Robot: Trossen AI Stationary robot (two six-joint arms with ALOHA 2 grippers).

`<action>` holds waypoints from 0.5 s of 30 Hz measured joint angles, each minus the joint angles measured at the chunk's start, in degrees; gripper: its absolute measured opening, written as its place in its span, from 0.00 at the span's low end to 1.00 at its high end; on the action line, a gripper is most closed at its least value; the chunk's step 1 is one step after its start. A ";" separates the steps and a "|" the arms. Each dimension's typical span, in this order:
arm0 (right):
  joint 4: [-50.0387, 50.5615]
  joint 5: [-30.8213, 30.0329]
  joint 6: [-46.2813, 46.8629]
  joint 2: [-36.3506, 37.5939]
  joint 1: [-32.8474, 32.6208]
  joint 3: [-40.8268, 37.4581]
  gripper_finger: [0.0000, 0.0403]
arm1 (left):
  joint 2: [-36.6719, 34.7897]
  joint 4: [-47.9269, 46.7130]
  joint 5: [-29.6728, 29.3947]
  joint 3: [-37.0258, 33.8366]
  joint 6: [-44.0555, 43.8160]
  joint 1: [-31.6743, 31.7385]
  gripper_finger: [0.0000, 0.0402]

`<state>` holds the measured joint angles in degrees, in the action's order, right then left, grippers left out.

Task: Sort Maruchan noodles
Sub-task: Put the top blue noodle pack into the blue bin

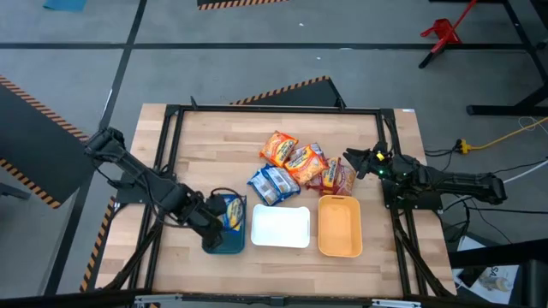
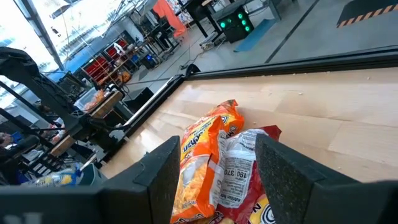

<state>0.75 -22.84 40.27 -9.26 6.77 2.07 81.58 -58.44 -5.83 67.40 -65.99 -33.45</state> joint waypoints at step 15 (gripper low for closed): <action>0.00 0.01 -0.02 0.00 0.02 0.02 0.49 | 5.42 0.41 1.21 0.00 0.54 -0.33 0.01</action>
<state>0.75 -22.83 40.25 -9.26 6.79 2.09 87.00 -58.03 -4.63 67.40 -65.45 -33.78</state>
